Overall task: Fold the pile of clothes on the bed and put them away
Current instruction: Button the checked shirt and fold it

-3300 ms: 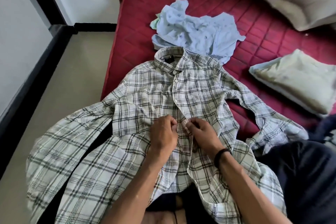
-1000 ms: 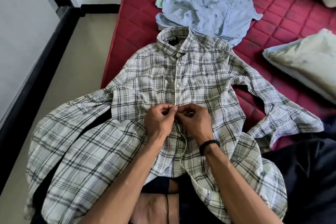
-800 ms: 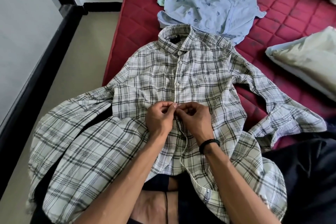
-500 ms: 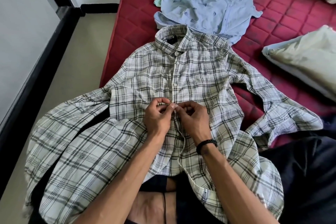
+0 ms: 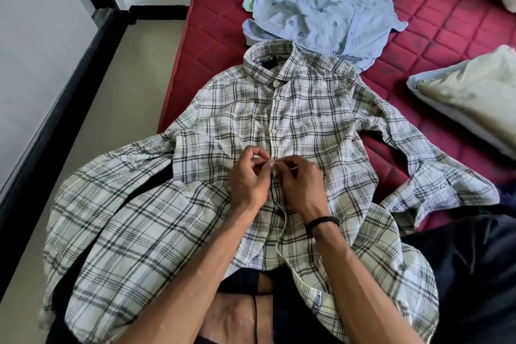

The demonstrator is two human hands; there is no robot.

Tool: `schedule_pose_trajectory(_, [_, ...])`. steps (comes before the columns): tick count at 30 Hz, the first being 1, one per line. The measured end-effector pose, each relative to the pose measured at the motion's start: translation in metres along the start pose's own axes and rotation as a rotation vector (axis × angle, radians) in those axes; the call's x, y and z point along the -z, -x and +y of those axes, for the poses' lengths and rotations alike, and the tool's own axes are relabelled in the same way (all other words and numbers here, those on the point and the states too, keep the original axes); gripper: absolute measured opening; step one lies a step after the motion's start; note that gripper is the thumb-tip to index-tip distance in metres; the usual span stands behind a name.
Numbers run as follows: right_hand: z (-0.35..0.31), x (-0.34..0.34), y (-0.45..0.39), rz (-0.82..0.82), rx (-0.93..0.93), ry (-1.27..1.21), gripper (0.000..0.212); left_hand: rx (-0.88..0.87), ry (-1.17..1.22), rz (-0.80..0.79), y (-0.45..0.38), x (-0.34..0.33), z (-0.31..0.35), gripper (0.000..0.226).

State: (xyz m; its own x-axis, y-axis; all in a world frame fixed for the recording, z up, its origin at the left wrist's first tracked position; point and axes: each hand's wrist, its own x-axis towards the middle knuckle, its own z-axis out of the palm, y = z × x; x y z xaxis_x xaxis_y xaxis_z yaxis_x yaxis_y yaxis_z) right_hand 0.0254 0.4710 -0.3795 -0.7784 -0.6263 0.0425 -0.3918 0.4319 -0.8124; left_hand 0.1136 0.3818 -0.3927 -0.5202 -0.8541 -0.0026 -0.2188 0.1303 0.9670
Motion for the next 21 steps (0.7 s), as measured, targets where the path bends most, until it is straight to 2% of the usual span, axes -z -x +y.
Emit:
schedule_pose_trajectory(3, [-0.002, 0.001, 0.0, -0.034, -0.118, -0.141, 0.014, -0.041, -0.058, 0.01, -0.002, -0.001, 0.0, 0.011])
schedule_pose_trajectory(6, [-0.01, 0.009, 0.0, 0.07, -0.279, -0.494, 0.027, -0.003, -0.084, 0.059, -0.008, 0.001, -0.006, 0.013])
schedule_pose_trajectory(7, [-0.011, 0.013, 0.0, 0.104, -0.283, -0.531, 0.028, 0.023, -0.08, 0.06, -0.01, 0.005, -0.008, 0.016])
schedule_pose_trajectory(9, [-0.012, 0.021, 0.002, 0.114, -0.236, -0.452, 0.028, 0.042, -0.088, 0.017, -0.014, 0.009, -0.009, 0.023])
schedule_pose_trajectory(15, [-0.027, 0.029, 0.016, 0.044, -0.208, -0.333, 0.02, 0.067, -0.262, -0.124, -0.012, 0.024, 0.008, 0.013])
schedule_pose_trajectory(19, [-0.034, 0.041, 0.04, -0.17, -0.127, 0.029, 0.04, 0.009, -0.418, -0.198, 0.0, 0.049, 0.038, 0.007])
schedule_pose_trajectory(21, [-0.033, 0.037, 0.059, -0.225, -0.082, 0.259, 0.048, -0.033, -0.441, -0.294, 0.017, 0.054, 0.043, 0.008])
